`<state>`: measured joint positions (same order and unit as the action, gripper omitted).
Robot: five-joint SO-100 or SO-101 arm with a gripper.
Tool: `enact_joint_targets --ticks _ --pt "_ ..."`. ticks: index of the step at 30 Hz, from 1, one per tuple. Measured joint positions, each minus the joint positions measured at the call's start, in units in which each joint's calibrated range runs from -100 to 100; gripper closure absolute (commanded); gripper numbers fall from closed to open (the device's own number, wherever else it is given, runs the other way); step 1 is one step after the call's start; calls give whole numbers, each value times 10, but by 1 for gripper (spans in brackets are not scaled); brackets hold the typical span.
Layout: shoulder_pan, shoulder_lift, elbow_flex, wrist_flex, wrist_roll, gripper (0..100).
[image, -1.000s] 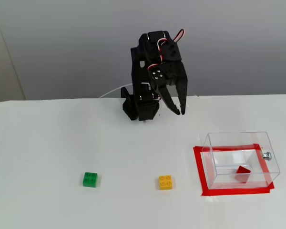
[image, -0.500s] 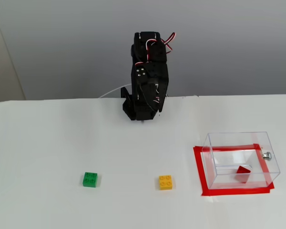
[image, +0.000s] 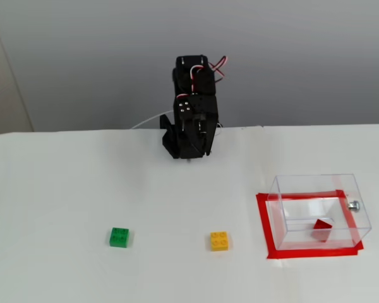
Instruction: Pick the red lego brick and place it into the transparent box
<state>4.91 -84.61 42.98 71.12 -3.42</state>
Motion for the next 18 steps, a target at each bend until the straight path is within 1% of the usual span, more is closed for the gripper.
enact_joint_targets --ticks 13,18 --pt "1 -140 207 0 0 98" --pt "1 -146 252 -1 0 98"
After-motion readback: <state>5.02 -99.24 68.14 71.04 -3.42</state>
